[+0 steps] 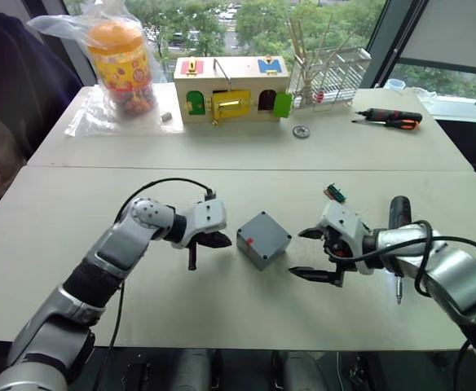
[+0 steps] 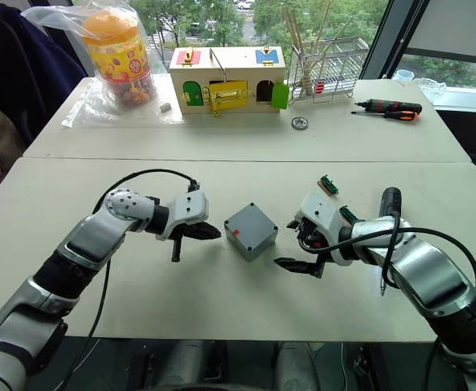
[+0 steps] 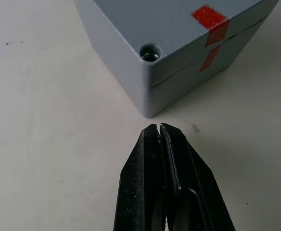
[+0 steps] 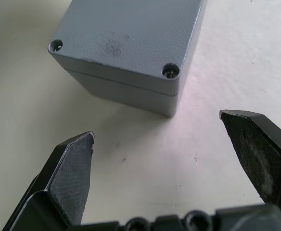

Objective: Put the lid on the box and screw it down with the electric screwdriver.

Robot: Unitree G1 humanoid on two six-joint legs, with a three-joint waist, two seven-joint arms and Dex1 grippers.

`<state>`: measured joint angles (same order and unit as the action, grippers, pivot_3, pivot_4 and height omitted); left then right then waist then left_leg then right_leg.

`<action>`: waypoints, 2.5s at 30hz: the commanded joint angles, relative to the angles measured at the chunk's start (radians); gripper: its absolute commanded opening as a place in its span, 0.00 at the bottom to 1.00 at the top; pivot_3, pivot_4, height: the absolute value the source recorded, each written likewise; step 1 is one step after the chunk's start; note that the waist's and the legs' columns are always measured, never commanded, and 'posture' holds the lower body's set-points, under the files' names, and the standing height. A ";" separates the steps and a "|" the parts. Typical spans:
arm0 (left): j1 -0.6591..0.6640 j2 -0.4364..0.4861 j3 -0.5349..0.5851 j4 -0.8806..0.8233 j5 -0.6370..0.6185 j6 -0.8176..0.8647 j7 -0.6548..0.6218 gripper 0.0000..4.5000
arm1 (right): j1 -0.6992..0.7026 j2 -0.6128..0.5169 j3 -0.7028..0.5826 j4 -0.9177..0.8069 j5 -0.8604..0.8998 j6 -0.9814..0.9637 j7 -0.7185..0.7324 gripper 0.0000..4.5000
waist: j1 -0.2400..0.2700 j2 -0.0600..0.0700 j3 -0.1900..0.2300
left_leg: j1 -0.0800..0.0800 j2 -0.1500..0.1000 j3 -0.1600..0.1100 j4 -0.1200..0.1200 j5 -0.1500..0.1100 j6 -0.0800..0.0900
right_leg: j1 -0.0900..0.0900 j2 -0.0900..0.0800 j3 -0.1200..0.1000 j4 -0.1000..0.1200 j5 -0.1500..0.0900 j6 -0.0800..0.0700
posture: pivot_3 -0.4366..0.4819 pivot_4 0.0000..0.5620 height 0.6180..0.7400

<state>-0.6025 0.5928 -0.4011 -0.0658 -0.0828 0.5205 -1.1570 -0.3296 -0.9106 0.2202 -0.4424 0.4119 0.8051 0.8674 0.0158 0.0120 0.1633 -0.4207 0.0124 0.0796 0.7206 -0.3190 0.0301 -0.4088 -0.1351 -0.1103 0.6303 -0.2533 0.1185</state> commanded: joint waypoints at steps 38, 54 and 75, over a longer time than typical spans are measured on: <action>0.004 -0.075 0.151 -0.065 -0.152 0.063 0.126 0.00 | 0.197 0.185 -0.496 0.282 -0.020 -0.195 -0.215 0.57 | 0.022 0.000 0.000 | 0.002 0.000 0.002 -0.001 0.000 0.000 | 0.001 0.001 0.002 0.001 0.000 0.000 | 0.48 0.27 0.72; 0.026 -0.068 0.136 -0.075 -0.147 0.058 0.152 0.00 | 0.142 0.205 -0.482 0.400 -0.054 -0.261 -0.213 0.57 | 0.022 0.000 0.000 | 0.002 0.000 0.002 -0.001 0.000 -0.001 | 0.001 0.001 0.002 0.000 0.000 0.000 | 0.48 0.27 0.72; 0.014 -0.067 0.132 -0.057 -0.144 0.050 0.149 0.00 | 0.135 0.203 -0.529 0.343 -0.023 -0.202 -0.248 0.01 | 0.021 0.000 0.000 | 0.002 0.000 0.002 -0.001 0.000 -0.001 | 0.001 0.001 0.002 0.000 0.000 0.000 | 0.48 0.27 0.72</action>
<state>-0.5653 0.5248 -0.2652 -0.1116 -0.2271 0.5824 -1.0023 -0.1869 -0.6958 -0.2750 -0.0492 0.3700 0.5987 0.6270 0.0373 0.0117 0.1634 -0.4184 0.0125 0.0813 0.7200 -0.3185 0.0294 -0.4079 -0.1343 -0.1087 0.6308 -0.2532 0.1184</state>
